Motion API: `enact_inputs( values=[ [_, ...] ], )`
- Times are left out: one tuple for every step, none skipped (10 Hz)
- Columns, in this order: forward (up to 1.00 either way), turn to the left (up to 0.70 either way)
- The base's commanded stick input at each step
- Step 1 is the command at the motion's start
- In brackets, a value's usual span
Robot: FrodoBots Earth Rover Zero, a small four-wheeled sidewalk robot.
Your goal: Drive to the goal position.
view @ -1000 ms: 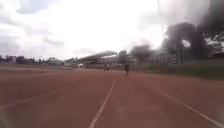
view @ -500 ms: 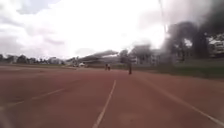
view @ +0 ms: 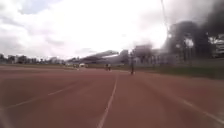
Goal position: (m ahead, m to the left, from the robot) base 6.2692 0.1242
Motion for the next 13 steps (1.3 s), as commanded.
enact_inputs(
  values=[
    [0.7, 0.0],
    [0.7, 0.0],
    [0.7, 0.0],
    [0.7, 0.0],
    [0.7, 0.0],
    [0.7, 0.0],
    [0.7, 0.0],
    [0.7, 0.0],
    [0.7, 0.0],
    [0.7, -0.35],
    [0.7, -0.35],
    [0.7, -0.32],
    [0.7, -0.17]
  ],
)
